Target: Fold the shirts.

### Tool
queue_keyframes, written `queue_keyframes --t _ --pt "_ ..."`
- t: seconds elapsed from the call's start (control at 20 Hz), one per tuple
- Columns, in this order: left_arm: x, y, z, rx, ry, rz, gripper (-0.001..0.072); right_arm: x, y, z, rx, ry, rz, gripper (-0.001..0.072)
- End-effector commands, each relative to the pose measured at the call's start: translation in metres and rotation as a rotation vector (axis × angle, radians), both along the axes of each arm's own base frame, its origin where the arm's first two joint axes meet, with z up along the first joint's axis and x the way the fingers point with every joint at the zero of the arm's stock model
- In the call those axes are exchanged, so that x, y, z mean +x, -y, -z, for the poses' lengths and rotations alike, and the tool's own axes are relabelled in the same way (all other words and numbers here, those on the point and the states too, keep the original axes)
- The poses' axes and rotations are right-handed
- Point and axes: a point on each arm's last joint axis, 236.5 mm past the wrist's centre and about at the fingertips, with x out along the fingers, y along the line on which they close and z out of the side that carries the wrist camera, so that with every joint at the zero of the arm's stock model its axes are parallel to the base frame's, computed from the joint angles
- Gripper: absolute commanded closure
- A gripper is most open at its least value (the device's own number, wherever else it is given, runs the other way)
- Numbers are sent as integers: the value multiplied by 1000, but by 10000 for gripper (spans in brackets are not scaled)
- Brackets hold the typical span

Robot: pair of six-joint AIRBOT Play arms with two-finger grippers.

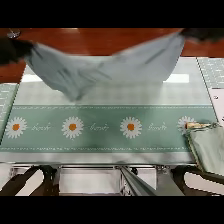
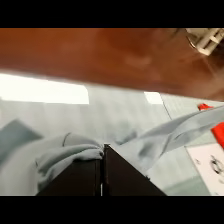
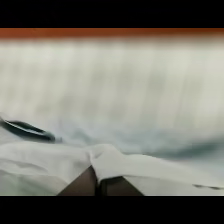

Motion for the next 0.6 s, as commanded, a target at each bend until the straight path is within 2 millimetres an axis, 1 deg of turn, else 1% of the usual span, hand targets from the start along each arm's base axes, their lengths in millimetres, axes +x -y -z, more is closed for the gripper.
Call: queue_keyframes --t 0.0,0.1,0.15,0.25,0.35,0.4,0.45,0.5,0.55 --pt "-37 -23 -128 288 248 -141 690 -64 8 -147 -71 372 72 682" --pt "-68 -48 -170 437 308 -286 690 -114 12 -177 -119 468 102 682" --pt "-89 -56 -191 492 351 -349 690 -139 13 -189 -136 512 116 682" --pt "-134 -58 -225 520 434 -433 690 -182 19 -205 -171 581 157 682" --pt "-175 -50 -244 537 512 -464 690 -219 21 -218 -187 641 187 682" --pt "-195 -49 -250 556 541 -491 690 -235 22 -222 -190 662 202 682" --pt "-214 -51 -254 579 564 -523 690 -250 22 -224 -196 676 207 682" --pt "-229 -50 -256 588 584 -534 690 -262 22 -223 -207 677 208 682" --pt "-243 -48 -257 587 604 -527 690 -270 22 -220 -216 667 211 682"
